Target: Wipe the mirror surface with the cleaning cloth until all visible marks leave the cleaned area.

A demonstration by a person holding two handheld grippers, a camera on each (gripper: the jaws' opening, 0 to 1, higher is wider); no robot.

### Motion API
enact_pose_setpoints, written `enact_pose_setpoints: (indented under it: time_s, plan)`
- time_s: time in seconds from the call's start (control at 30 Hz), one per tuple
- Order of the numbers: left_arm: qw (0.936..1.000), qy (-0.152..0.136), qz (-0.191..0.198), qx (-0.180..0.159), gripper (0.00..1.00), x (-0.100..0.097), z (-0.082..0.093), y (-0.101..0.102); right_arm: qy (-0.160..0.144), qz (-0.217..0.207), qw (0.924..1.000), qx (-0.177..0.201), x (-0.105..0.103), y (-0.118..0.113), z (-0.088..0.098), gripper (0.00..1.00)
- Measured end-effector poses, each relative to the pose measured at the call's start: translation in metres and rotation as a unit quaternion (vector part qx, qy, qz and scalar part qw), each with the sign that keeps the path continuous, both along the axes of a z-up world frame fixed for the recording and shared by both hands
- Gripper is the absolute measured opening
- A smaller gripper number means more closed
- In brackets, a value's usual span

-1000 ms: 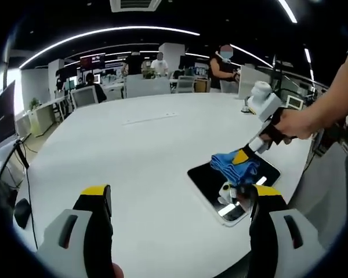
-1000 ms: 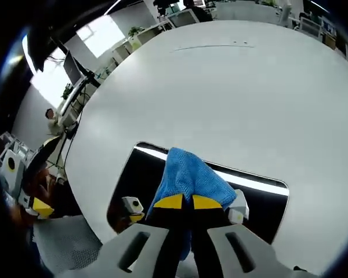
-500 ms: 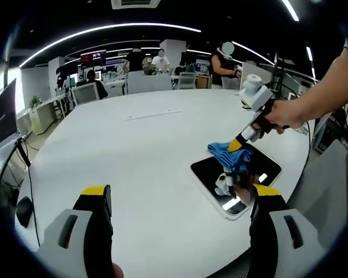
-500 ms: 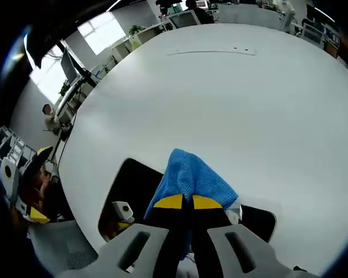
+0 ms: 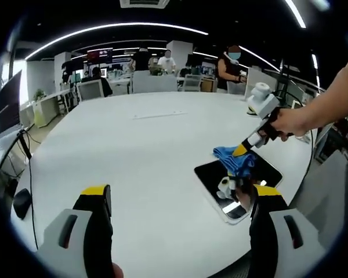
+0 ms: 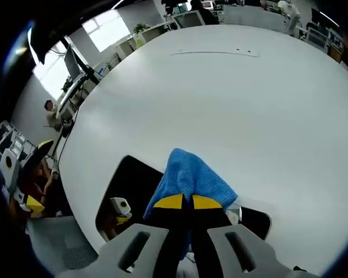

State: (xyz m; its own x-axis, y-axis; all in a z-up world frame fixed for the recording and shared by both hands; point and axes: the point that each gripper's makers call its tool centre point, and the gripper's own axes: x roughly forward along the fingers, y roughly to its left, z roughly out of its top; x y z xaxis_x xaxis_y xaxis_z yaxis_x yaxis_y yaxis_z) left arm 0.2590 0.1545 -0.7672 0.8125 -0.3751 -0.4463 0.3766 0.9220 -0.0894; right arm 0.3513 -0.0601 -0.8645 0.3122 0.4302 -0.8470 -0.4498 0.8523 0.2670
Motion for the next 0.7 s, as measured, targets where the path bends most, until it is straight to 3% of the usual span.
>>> enact_pose_setpoints:
  time_s: [0.7]
  plan:
    - [1.0000, 0.001, 0.004, 0.002, 0.99, 0.001, 0.003, -0.002, 0.013, -0.014, 0.9996, -0.018, -0.001, -0.034, 0.000, 0.00]
